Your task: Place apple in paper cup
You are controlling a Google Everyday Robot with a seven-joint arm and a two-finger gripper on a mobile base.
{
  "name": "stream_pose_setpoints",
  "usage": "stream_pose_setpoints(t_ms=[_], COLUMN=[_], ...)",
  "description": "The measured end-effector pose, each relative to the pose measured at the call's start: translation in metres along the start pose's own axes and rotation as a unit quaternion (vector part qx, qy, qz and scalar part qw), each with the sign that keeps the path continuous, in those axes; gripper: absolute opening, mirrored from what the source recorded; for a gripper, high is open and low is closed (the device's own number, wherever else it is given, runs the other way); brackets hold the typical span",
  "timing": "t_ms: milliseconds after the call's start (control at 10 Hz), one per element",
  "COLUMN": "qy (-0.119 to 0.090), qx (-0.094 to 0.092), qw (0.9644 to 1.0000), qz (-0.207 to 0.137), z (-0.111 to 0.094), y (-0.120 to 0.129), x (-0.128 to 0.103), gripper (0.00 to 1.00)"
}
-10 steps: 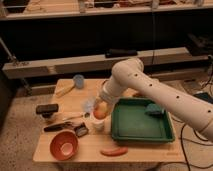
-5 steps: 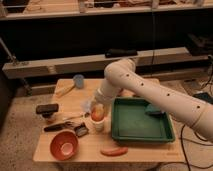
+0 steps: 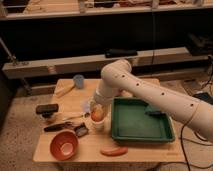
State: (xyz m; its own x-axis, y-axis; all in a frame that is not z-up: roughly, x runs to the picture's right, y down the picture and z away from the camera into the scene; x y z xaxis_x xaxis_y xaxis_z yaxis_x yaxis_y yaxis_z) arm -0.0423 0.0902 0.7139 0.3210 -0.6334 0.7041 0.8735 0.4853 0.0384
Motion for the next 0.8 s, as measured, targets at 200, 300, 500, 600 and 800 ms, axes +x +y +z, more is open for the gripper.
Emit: stream_pose_setpoints(t_ms=[200, 300, 500, 600, 800], qy=[0.005, 0.005, 0.005, 0.005, 0.006], qx=[-0.003, -0.003, -0.003, -0.003, -0.003], qw=[1.0000, 1.0000, 1.0000, 1.0000, 1.0000], qz=[0.003, 0.003, 0.003, 0.003, 0.004], z=[0.0022, 0.0022, 0.0023, 0.0022, 0.0022], y=[0.0000, -0.0005, 0.0002, -0.0001, 0.0006], x=[0.0055, 0.0054, 0.0057, 0.0056, 0.0060], gripper=[0.80, 0.80, 0.80, 0.80, 0.80])
